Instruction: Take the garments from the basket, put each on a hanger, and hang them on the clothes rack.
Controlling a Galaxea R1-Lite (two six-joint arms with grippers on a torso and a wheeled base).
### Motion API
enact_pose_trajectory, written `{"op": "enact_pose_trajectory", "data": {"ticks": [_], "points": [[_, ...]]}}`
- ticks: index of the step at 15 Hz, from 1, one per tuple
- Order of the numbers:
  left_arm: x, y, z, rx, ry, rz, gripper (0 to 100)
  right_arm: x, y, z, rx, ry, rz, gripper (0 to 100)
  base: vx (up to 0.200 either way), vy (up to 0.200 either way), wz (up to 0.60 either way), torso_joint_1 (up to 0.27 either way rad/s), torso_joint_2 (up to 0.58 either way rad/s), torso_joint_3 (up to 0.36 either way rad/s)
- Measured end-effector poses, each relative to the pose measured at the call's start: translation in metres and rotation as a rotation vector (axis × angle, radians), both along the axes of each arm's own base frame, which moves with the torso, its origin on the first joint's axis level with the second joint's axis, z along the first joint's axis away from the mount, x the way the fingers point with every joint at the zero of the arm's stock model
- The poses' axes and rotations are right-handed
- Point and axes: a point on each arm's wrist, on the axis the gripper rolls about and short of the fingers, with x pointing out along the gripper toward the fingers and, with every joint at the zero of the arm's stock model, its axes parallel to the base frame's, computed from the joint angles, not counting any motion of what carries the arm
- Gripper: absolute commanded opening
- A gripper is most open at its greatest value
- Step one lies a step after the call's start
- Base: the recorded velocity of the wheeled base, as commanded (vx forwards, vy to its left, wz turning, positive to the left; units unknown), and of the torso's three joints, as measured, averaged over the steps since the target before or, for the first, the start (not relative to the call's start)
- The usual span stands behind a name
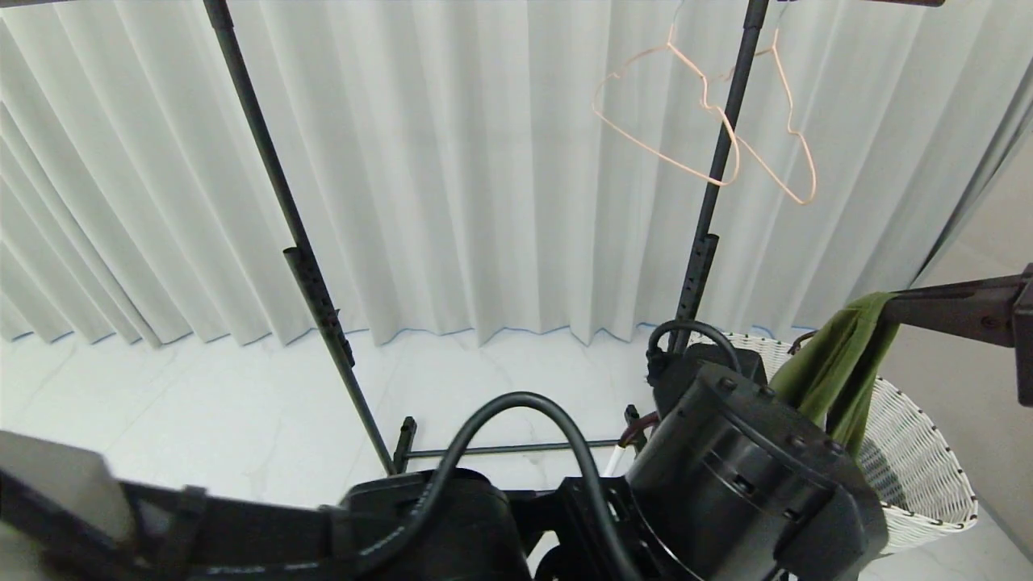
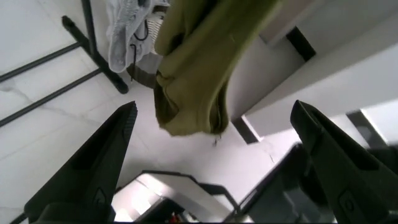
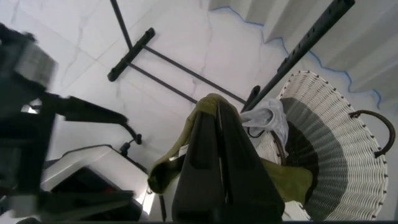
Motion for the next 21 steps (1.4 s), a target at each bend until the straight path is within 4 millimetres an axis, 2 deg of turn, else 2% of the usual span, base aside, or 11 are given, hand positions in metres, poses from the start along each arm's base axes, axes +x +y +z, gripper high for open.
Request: {"op": "enact_pose_trajectory", "data": {"ticks": [2,7,12,13,18,21], "points": [[0.014,-0.01,-0.015,0.027,-0.003,0.062,100,0.0,0.0,0.0,0.005,-0.001,-0.002,0,0.0,0.0,0.0,0.0,0.0,0.0],[0.041,-0.014,-0.045,0.091,0.017,0.132,100,0.0,0.0,0.002,0.019,-0.006,-0.001,0,0.0,0.0,0.0,0.0,0.0,0.0],[0.046,-0.012,-0.071,0.164,0.044,0.142,100,-0.001,-0.001,0.002,0.024,-0.01,0.0,0,0.0,0.0,0.0,0.0,0.0,0.0],[0.045,-0.01,-0.074,0.177,0.049,0.141,0,-0.001,-0.001,0.002,0.024,-0.01,-0.001,0,0.0,0.0,0.0,0.0,0.0,0.0],[0.04,-0.003,-0.079,0.202,0.064,0.143,0,-0.004,-0.004,0.004,0.027,-0.017,-0.004,0,0.0,0.0,0.0,0.0,0.0,0.0],[0.024,0.012,-0.064,0.191,0.058,0.123,0,-0.008,-0.007,0.005,0.031,-0.03,-0.005,0,0.0,0.0,0.0,0.0,0.0,0.0]]}}
